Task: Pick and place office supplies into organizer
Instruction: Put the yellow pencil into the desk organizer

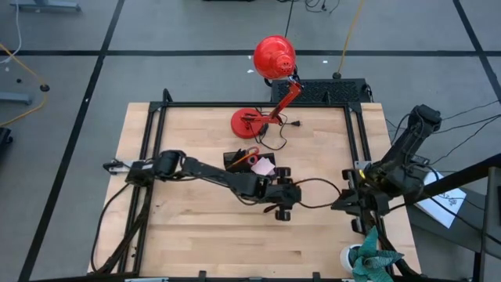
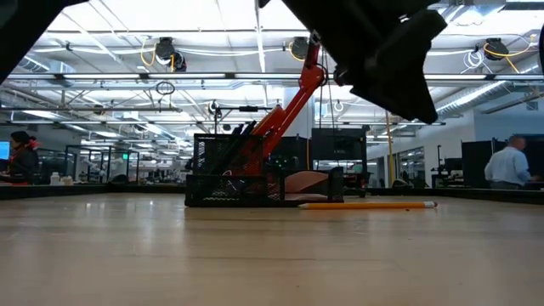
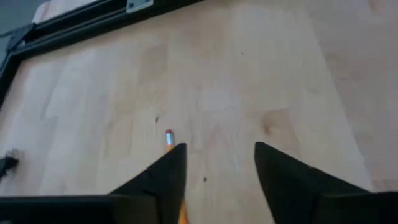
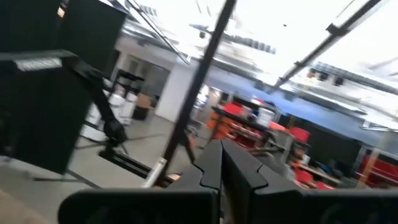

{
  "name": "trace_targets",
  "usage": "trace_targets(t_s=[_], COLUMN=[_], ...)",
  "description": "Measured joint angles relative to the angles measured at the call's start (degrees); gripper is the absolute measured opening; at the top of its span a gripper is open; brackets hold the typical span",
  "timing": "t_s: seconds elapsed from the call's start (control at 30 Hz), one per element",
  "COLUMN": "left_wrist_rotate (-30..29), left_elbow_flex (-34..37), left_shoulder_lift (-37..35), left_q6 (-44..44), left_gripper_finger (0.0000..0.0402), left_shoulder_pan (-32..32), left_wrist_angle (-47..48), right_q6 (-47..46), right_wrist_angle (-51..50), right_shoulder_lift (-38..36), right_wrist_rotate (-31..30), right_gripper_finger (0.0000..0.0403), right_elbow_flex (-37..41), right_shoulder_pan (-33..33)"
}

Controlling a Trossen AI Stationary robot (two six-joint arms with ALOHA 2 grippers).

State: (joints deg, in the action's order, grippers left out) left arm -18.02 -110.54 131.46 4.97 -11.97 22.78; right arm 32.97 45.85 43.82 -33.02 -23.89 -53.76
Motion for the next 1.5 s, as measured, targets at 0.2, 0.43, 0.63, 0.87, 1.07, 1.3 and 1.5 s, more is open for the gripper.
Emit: trace_targets(t_s=[0.2,0.43,0.63,0.87,1.07,1.3,1.5], left_wrist_rotate=[2.2,4.1,6.4,8.3,8.6,10.4,14.5], left_elbow_flex=[-2.7,-2.5,-2.6,-2.7,-2.5,-2.6,-2.7], left_shoulder_lift=[2.1,4.3,6.5,7.9,9.4,11.0,11.7], left_q6=[4.4,2.0,1.0,-0.5,-0.6,-1.3,-2.4], left_gripper_finger=[0.0261,0.0274,0.0263,0.0253,0.0253,0.0253,0.0253], left_shoulder_pan=[1.6,4.6,6.3,7.4,8.2,9.1,9.6], left_wrist_angle=[1.1,1.6,-0.3,-3.0,-3.0,-3.2,-3.1], right_q6=[1.8,1.5,0.7,-0.8,-0.8,-0.8,-0.8], right_wrist_angle=[-0.3,-0.3,-0.3,-0.5,-0.5,-0.5,-0.5], right_shoulder_lift=[0.0,0.0,0.1,0.2,0.2,0.2,0.2], right_wrist_rotate=[-3.3,-3.2,-3.1,-3.0,-3.0,-2.9,-2.9], right_gripper_finger=[0.0000,0.0000,0.0000,0.0000,0.0000,0.0000,0.0000], right_elbow_flex=[0.0,0.0,0.0,-0.1,-0.1,-0.1,-0.1], right_shoulder_pan=[0.0,0.1,0.1,0.1,0.1,0.1,0.1])
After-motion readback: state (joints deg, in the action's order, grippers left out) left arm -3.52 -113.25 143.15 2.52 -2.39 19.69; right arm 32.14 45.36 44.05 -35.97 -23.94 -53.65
